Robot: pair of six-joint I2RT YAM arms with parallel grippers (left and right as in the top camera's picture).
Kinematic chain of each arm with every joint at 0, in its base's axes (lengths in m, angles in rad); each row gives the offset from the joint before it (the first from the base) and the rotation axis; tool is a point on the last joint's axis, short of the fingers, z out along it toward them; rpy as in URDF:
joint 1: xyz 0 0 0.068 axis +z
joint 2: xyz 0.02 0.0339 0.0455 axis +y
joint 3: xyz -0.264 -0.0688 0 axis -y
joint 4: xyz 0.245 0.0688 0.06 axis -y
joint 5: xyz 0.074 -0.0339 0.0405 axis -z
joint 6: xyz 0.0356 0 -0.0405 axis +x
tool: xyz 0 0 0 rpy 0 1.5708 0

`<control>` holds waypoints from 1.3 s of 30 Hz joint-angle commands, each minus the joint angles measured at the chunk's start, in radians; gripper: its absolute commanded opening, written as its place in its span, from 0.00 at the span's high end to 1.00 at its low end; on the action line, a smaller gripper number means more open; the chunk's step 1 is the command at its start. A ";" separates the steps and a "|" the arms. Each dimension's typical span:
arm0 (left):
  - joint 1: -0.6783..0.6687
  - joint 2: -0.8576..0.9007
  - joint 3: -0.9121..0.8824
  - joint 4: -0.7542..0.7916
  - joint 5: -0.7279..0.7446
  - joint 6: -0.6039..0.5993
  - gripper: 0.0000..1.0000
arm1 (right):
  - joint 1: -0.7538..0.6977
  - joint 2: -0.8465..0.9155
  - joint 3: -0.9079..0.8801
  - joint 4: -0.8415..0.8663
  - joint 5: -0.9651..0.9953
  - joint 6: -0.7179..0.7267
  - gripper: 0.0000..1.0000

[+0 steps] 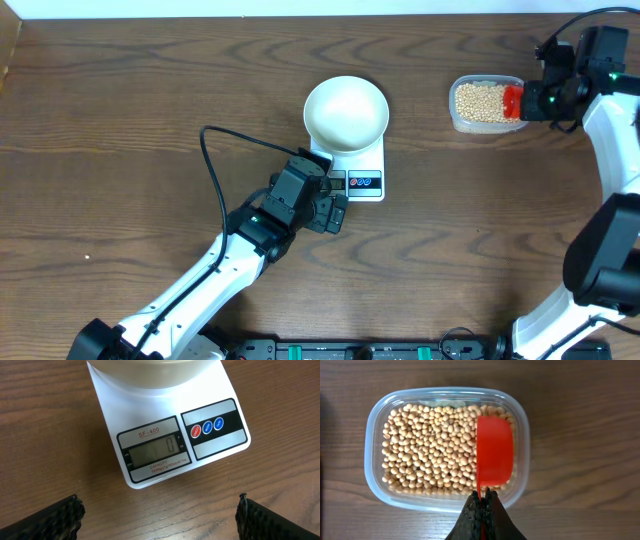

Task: Scoop item into bowl and weigh 50g on scale
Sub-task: 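Dip the red scoop into the chickpea tub with the right gripper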

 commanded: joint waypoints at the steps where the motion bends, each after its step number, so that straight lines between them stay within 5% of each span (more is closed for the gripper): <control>1: 0.005 -0.003 -0.004 -0.002 0.005 0.006 0.01 | 0.017 0.093 0.001 -0.018 -0.024 0.044 0.99; 25: 0.005 -0.003 -0.004 -0.002 0.005 0.006 0.01 | -0.109 0.179 0.003 -0.065 -0.597 0.134 0.99; 39: 0.005 -0.003 -0.004 -0.002 0.005 0.006 0.01 | -0.194 0.193 0.002 -0.025 -0.724 0.234 0.99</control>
